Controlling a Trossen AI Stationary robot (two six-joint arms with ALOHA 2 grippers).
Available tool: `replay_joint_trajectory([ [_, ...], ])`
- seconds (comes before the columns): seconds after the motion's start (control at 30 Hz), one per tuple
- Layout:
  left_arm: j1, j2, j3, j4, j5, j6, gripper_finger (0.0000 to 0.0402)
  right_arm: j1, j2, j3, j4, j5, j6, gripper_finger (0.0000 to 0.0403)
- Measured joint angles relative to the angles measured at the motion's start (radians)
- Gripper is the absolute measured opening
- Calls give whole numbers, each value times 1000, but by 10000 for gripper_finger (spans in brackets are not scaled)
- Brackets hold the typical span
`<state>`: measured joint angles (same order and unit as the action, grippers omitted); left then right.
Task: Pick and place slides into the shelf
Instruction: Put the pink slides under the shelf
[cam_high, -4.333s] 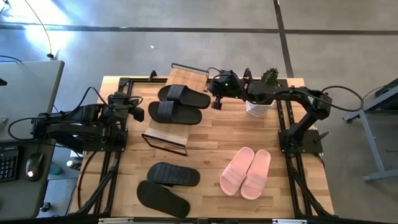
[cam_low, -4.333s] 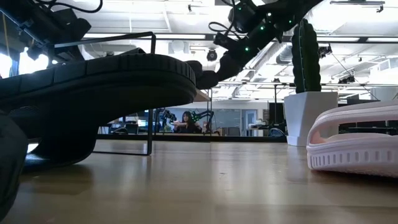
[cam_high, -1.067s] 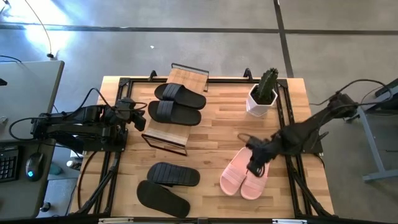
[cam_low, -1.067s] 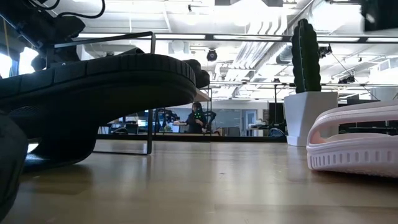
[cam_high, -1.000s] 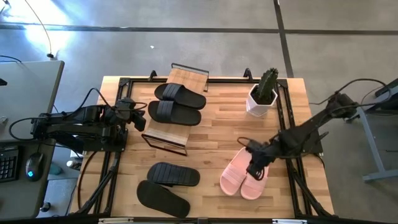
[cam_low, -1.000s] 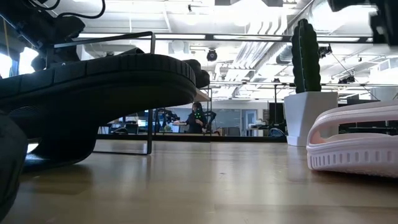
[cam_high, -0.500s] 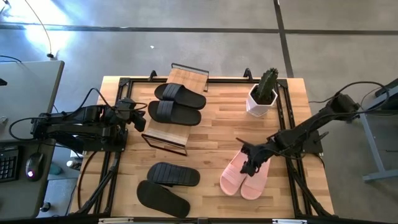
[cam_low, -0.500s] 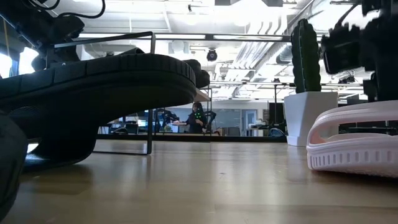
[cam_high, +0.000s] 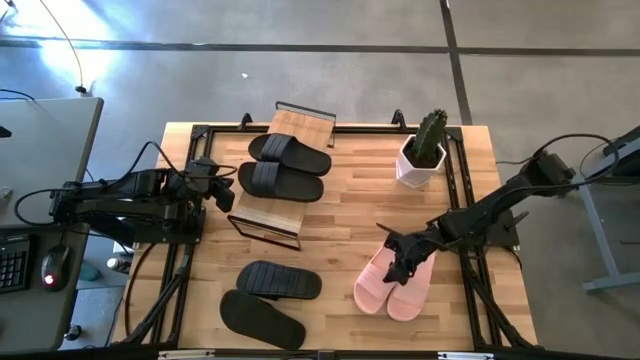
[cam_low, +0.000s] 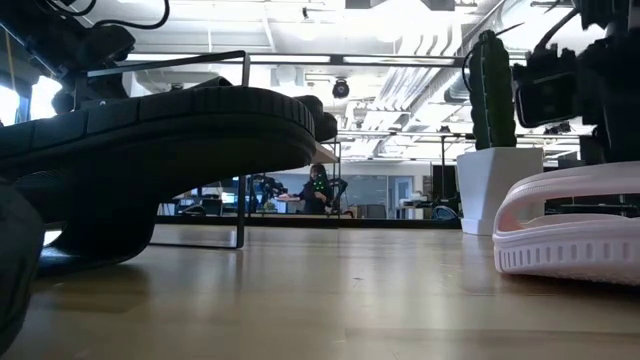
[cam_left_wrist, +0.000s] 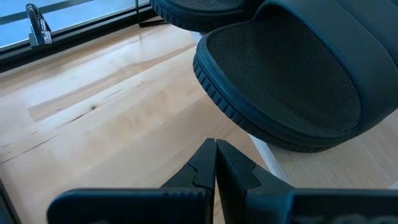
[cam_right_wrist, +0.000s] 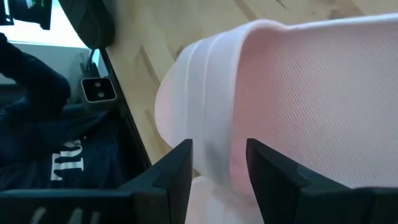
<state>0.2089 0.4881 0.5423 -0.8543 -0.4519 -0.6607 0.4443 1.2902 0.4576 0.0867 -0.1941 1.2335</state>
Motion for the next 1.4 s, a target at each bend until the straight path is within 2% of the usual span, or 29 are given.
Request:
replay_joint_trajectory([
  [0.23,0,0,0,0,0,1,1,0,94,0,135,-28,-1,132],
  [0.5,0,0,0,0,0,1,1,0,126,0,184,-37,-20,45],
  [0.6,0,0,0,0,0,1,1,0,123,5,185,-9,-52,10],
  [0.87,0,0,0,0,0,1,1,1,123,118,129,153,-174,3],
  [1.0,0,0,0,0,0,1,1,1,123,262,-75,235,-191,2],
  [1.13,0,0,0,0,0,1,1,5,123,473,-441,344,-206,1],
  [1.3,0,0,0,0,-1,1,1,60,123,791,-916,571,-215,1],
  [1.4,0,0,0,0,-2,1,1,122,122,970,-1158,746,-135,1],
])
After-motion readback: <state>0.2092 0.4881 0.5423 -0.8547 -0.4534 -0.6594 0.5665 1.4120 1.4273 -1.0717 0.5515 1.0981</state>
